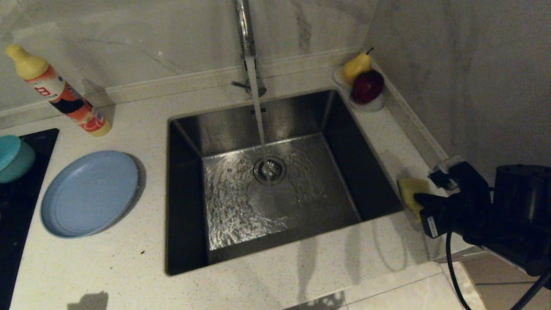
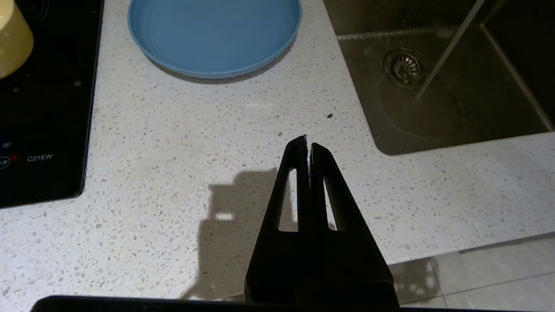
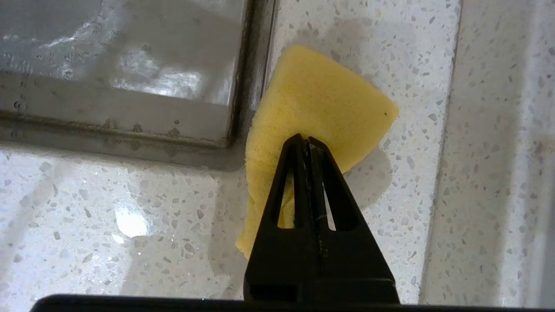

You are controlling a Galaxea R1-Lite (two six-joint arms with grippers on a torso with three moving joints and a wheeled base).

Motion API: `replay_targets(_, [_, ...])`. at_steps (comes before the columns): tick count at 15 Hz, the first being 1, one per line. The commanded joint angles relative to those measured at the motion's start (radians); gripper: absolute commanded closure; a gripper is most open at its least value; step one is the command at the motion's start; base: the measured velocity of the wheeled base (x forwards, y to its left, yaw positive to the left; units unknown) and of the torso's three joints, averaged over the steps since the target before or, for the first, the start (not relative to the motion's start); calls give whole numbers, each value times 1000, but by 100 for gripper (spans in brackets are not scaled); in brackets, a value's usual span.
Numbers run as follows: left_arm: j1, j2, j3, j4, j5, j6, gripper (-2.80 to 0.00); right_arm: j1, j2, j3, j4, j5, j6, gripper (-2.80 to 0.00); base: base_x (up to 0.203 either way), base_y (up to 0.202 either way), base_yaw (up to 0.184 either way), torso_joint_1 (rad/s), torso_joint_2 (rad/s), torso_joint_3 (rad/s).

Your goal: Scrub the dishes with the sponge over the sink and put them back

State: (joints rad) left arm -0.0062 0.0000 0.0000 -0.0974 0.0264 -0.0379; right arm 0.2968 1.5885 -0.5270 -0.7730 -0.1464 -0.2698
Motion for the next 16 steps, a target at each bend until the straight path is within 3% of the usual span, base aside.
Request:
replay_targets(1, [0, 2, 40, -1, 1, 0, 0, 1, 4, 9, -3, -2, -3, 0, 0, 0, 0, 0, 0, 0])
replay_targets(16, [0, 2, 40, -1, 1, 0, 0, -7, -39, -36, -14, -7, -6, 0, 0, 0, 0, 0, 0, 0])
